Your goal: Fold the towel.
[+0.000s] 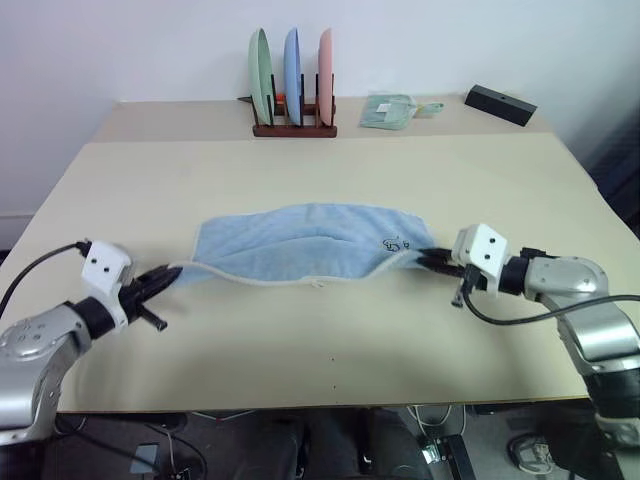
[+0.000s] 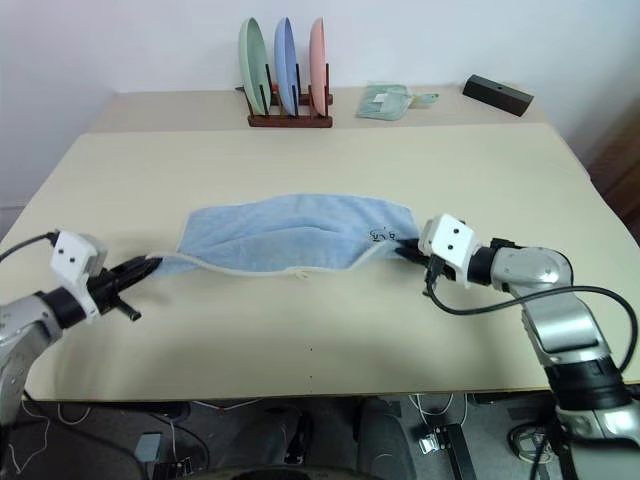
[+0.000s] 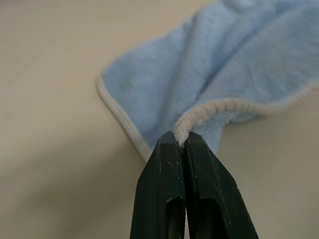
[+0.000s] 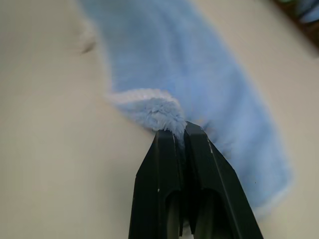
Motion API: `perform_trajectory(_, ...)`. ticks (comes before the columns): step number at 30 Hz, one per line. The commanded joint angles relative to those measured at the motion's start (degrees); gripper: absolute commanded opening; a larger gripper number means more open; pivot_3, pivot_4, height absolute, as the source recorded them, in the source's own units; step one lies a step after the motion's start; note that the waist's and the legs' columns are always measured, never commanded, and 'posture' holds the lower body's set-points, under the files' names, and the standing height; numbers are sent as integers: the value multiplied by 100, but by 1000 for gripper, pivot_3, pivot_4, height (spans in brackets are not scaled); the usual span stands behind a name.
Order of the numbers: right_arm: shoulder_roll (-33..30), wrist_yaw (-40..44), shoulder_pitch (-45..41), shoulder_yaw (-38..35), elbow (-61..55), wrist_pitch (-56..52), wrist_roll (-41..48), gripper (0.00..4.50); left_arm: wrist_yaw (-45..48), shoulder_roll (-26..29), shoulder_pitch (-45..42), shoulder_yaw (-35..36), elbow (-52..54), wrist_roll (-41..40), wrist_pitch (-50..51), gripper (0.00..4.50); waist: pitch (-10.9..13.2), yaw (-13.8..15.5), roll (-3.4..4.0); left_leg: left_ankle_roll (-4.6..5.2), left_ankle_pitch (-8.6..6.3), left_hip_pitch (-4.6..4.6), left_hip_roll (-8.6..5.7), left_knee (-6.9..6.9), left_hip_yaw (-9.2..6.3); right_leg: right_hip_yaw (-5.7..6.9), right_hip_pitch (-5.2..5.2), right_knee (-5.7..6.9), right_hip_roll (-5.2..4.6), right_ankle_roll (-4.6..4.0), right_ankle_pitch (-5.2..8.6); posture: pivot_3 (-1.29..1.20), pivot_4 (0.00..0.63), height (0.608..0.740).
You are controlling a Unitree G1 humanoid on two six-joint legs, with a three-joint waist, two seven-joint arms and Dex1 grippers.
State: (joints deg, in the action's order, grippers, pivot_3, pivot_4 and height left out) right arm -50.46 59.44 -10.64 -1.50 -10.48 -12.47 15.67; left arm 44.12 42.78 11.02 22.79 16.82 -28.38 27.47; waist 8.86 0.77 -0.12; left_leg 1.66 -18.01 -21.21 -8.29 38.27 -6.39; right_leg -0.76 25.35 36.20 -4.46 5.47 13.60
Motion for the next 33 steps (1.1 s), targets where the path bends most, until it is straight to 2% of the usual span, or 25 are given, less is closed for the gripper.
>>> perform_trajectory(1, -413, 408, 371, -492, -499, -406, 463, 30, 255, 102, 453, 353, 396, -302, 238, 0, 0, 20, 0, 0, 0, -1, 0, -1, -1, 0, 0, -3, 0, 0, 0, 0, 150, 740)
perform_trajectory(5, -623, 581, 652, -814, -491, -486, 628, 30, 390, 158, 611, 621, 333, -452, 315, 0, 0, 17, -1, 1, -2, 1, 1, -1, -1, 2, -8, -6, -2, 0, 0, 0, 150, 740)
perform_trajectory(11, -445, 427, 123, -1072, -8, -521, 819, 30, 341, 246, -34, 692, -216, -457, 256, 0, -1, 2, 0, 0, -2, 12, 2, -3, 0, 3, -14, -4, -2, -1, 0, 0, 150, 740)
perform_trajectory(16, -371, 403, -253, -830, 591, -83, 480, 30, 170, 221, -574, 398, -633, -104, 48, 0, 0, 1, 0, 0, -2, 11, 1, -3, 0, 3, -13, -6, -1, -1, 0, 0, 150, 740)
perform_trajectory(27, 397, 19, -1816, 33, 2594, 1080, -530, 30, -334, 9, -2131, -499, -2159, 872, -836, 0, -1, -11, 0, -2, 1, 5, 1, -2, 3, 3, 0, 0, 0, -2, -2, 0, 150, 740)
perform_trajectory(33, 855, -505, -2593, 406, 3696, 1348, -1166, 30, -748, -265, -2927, -866, -3051, 1341, -1152, 0, -1, -19, 0, -5, 3, 1, 1, 2, 4, 5, 5, 4, 0, -2, -3, 0, 150, 740)
